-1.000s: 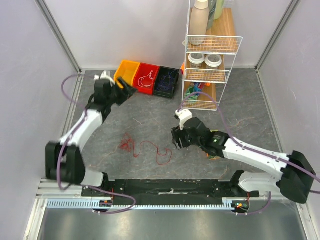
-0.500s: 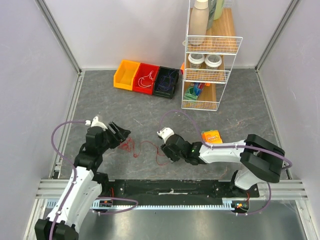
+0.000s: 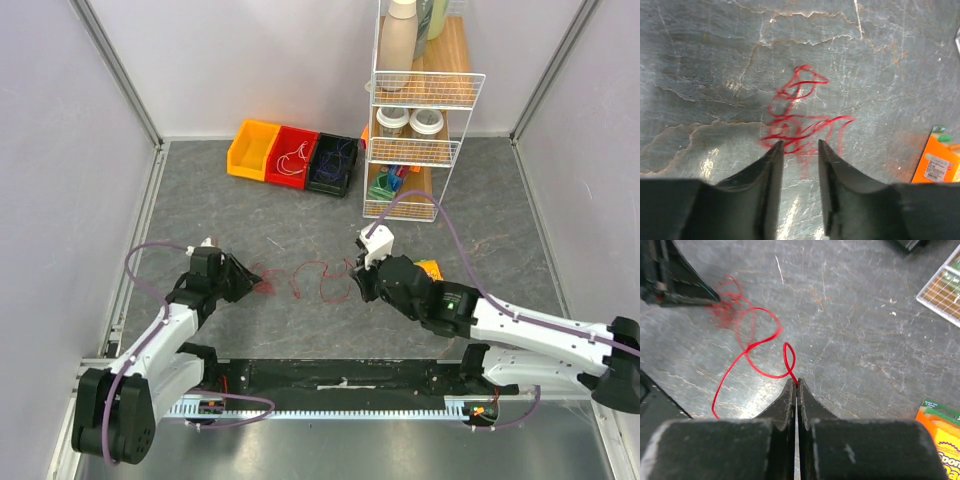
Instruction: Untangle the cables
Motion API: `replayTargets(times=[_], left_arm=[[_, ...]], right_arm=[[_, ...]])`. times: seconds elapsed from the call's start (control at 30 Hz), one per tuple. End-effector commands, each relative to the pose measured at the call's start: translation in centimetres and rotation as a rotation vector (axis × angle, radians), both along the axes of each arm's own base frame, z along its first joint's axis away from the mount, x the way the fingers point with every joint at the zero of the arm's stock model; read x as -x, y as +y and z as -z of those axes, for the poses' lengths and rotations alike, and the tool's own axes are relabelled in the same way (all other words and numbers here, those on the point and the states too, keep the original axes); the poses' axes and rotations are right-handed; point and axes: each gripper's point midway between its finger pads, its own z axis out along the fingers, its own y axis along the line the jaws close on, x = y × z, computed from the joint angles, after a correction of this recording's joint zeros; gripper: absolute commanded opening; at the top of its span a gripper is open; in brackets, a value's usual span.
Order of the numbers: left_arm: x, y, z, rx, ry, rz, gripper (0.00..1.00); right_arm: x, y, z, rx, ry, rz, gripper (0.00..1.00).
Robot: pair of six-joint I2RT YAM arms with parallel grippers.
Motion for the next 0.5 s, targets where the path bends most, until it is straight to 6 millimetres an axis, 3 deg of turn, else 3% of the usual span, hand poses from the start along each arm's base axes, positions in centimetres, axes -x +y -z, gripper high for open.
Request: replayTargets(times=[0.0, 0.03, 0.1, 0.27, 0.37, 0.47], left_arm=[[-1.0, -1.3, -0.1, 0.065, -0.03, 0.031, 0.23], [-0.9, -1.4, 0.0, 0.067, -0.021, 0.03, 0.17], [-0.7, -1.3, -0.1, 0.068, -0.028, 0.029, 0.18], [0.0, -1.4, -0.6, 0.072, -0.026, 0.045, 0.55], [0.3, -2.3, -1.6, 0.115, -0.047, 0.085, 0.62], [0.2, -3.1, -2.7, 0.114, -0.081, 0.133, 0.61]], right_arm=[[0.3, -1.1, -2.7, -0.021, 0.003, 0.027, 0.0], [0.3, -1.3, -3.3, -0.033, -0.006, 0.036, 0.0], [0.2, -1.8, -4.1, -0.048, -0.019, 0.053, 0.0], [0.1, -1.5, -5.2, -0.059, -0.025, 0.051, 0.0], [0.1, -1.3, -5.1, -0.051, -0.021, 0.047, 0.0], [0.1, -1.2, -5.5, -0.063, -0.023, 0.039, 0.0]])
